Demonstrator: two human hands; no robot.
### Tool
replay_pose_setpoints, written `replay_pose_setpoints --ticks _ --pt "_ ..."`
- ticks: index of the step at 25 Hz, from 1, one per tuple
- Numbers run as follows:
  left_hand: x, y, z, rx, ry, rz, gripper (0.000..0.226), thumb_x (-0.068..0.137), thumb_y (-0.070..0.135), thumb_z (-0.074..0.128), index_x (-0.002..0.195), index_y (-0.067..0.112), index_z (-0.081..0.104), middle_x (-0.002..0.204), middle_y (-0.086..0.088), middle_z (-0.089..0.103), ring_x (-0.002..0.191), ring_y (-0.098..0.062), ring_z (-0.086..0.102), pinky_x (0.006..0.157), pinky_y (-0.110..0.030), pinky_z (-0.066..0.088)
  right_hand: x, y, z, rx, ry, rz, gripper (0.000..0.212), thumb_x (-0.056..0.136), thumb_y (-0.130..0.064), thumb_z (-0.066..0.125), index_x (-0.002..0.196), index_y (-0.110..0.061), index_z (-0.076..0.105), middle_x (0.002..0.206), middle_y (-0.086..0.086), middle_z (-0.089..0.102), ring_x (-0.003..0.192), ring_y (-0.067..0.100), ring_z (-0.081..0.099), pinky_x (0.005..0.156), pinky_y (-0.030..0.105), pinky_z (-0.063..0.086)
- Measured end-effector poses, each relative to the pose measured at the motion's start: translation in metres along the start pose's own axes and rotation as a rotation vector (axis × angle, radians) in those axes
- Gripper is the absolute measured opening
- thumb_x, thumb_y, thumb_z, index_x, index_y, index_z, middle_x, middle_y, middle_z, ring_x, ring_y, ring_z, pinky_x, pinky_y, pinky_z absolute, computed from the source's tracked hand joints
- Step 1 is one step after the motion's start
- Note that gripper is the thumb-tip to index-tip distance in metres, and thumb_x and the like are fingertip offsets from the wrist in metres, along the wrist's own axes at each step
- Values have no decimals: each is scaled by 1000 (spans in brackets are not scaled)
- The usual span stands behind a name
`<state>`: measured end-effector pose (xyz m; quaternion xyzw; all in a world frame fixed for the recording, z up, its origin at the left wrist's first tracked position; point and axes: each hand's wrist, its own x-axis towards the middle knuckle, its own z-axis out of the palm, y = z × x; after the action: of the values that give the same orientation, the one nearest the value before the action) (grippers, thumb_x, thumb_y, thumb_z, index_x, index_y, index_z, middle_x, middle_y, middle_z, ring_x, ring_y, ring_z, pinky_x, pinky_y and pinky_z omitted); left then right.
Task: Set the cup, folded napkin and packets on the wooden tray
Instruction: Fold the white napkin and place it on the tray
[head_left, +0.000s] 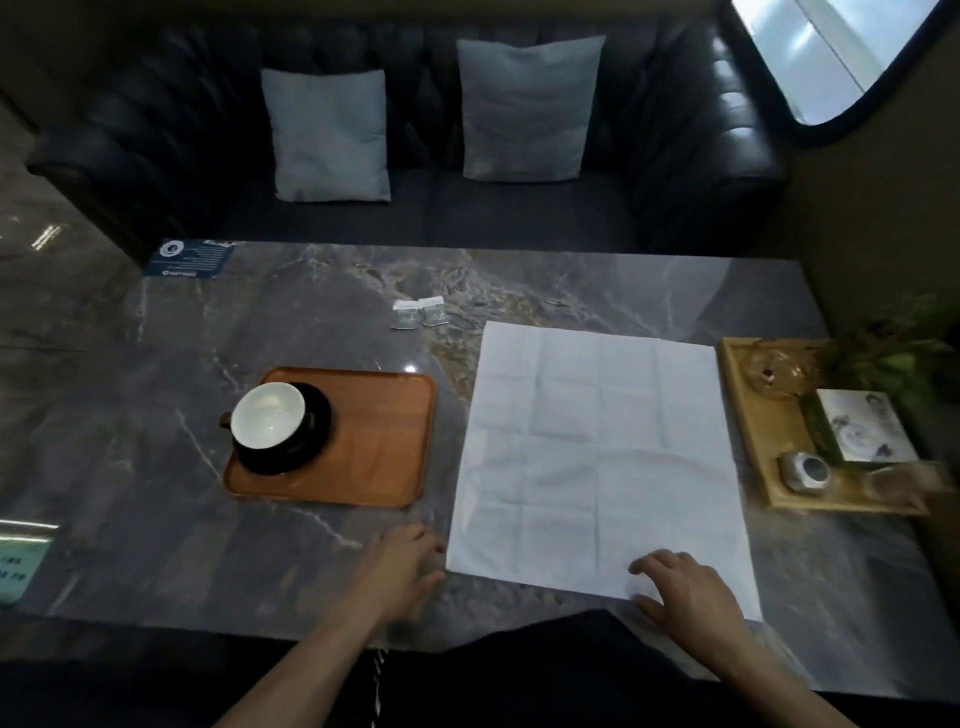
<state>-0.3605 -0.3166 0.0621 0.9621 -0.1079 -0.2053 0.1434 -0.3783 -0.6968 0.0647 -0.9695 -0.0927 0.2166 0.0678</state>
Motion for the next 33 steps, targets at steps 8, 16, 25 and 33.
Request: replay_pose_setpoints --ticks 8,16,25,33 --pt "12 32 23 112 -29 106 35 83 32 61 116 24 62 120 4 58 109 -20 58 88 -33 47 -45 84 14 57 -13 176 31 87 -27 64 117 -21 65 117 0 65 95 25 66 79 38 51" --pt "20 39 13 424 -35 293 25 51 20 78 72 21 65 73 1 62 57 -20 60 47 -25 44 -46 80 -1 -138 47 27 36 45 -10 92 68 -18 65 65 0 61 44 22 57 39 31 44" --pt "15 58 19 426 30 288 28 44 10 76 65 18 60 66 -2 59 55 -21 57 45 -25 42 -36 75 -1 -121 65 45 46 31 -6 92 61 -17 58 56 1 53 41 23 52 34 27 34" --pt "-2 56 18 129 82 77 23 61 5 79 67 8 57 72 -7 55 58 -25 53 47 -33 40 -53 80 19 -5 84 87 25 63 -24 80 81 -23 63 78 -5 60 68 21 61 55 35 46"
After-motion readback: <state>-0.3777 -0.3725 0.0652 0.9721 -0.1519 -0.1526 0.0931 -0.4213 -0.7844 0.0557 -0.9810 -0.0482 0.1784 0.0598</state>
